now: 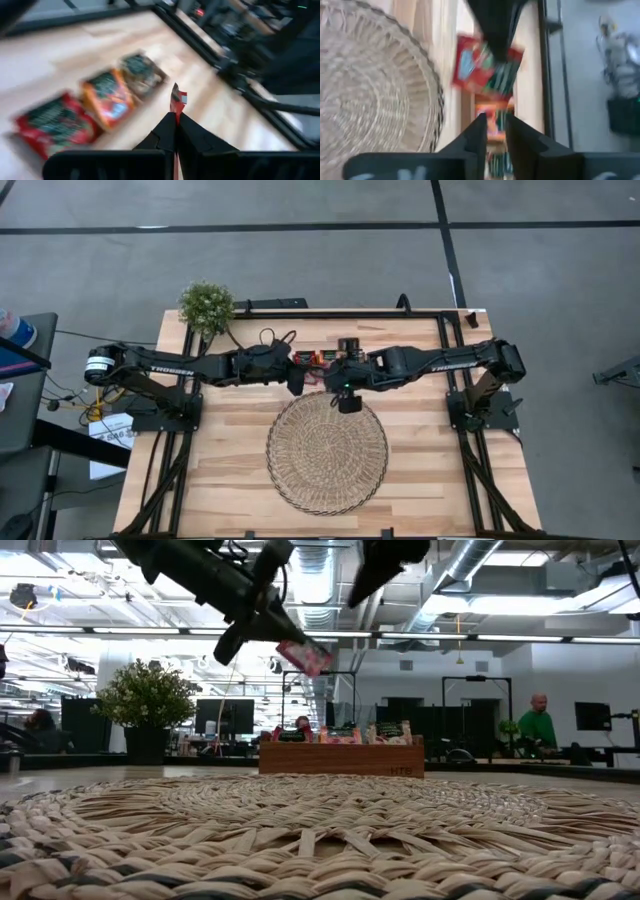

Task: Pick & Place Tea
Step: Put the red tea bag into the wooden organizer

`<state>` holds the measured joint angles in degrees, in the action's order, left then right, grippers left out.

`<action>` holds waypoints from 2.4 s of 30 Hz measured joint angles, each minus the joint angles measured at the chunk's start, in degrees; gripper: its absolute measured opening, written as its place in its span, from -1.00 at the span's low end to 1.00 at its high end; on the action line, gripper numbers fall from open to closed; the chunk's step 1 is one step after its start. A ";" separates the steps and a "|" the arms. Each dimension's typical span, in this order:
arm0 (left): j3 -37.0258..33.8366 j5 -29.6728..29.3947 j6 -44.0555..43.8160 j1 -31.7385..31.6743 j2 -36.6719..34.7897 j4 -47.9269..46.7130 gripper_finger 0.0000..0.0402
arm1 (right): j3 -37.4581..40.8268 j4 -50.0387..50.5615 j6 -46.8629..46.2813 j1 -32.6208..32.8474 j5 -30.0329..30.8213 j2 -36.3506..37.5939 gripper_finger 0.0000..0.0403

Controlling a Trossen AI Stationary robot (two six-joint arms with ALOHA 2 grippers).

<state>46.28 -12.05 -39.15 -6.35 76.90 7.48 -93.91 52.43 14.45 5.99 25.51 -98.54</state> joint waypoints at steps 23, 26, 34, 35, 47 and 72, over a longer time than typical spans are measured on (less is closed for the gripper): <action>-16.56 -14.54 0.40 -1.18 4.77 25.28 -1.00 | 34.36 -11.85 -26.36 4.40 -3.06 25.92 -0.63; -15.87 -15.31 -0.22 -1.20 9.02 28.33 -1.00 | 36.30 -12.50 -29.24 5.37 -3.02 28.62 -0.63; -13.71 -17.66 3.66 -1.20 12.99 31.70 -1.00 | 37.10 -12.31 -31.42 7.59 -2.43 30.32 -0.63; -13.64 -17.92 4.26 -1.20 13.14 31.69 -1.00 | 37.10 -12.38 -31.42 7.70 -2.32 30.30 -0.63; -13.57 -21.25 7.11 -1.20 13.14 29.62 -1.00 | 37.10 -12.64 -30.99 7.77 0.05 29.88 -0.63; -10.05 -21.20 12.57 -1.20 18.64 28.00 -1.00 | 37.08 -15.23 -30.98 7.77 0.16 29.86 -0.63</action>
<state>36.23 -33.26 -26.59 -7.55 95.55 35.48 -56.84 37.20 -16.53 13.76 25.67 -68.69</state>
